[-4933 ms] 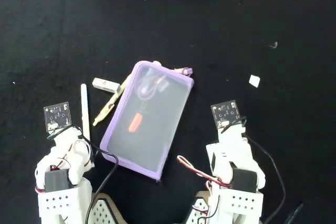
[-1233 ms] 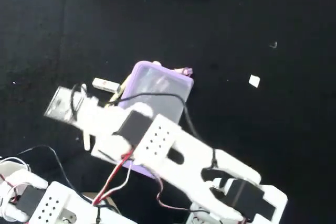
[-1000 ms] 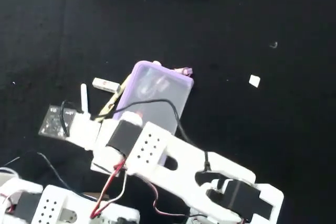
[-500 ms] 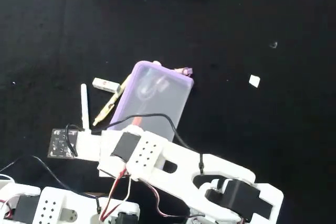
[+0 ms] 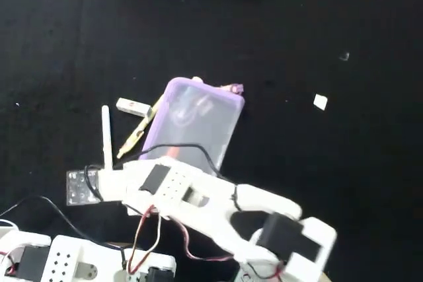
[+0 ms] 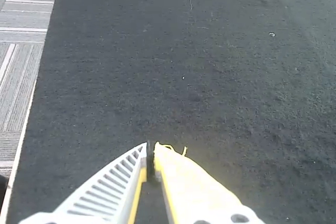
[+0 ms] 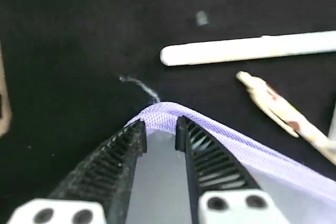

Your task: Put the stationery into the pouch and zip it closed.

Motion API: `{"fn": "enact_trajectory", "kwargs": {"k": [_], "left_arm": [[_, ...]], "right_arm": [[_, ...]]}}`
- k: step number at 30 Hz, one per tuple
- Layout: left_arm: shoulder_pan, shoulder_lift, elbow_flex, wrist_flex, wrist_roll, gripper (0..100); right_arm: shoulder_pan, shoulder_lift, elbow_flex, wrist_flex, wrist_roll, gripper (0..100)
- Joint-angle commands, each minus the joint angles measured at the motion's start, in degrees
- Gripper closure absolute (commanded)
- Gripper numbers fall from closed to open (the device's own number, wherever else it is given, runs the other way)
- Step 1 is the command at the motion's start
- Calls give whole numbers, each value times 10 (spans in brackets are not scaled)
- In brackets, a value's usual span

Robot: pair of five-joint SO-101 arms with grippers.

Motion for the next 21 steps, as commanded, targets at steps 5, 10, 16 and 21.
{"fn": "enact_trajectory", "kwargs": {"k": [5, 10, 16, 21], "left_arm": [[-6, -4, 11, -8, 0, 970], [-4, -4, 11, 2, 0, 970], [-3, -4, 11, 4, 0, 970], [-2, -4, 11, 4, 0, 970]], "right_arm": [[40, 36, -65, 34, 40, 891], [110, 35, -108, 74, 67, 891], [176, 34, -138, 87, 69, 891], [224, 18, -189, 178, 69, 890]]}}
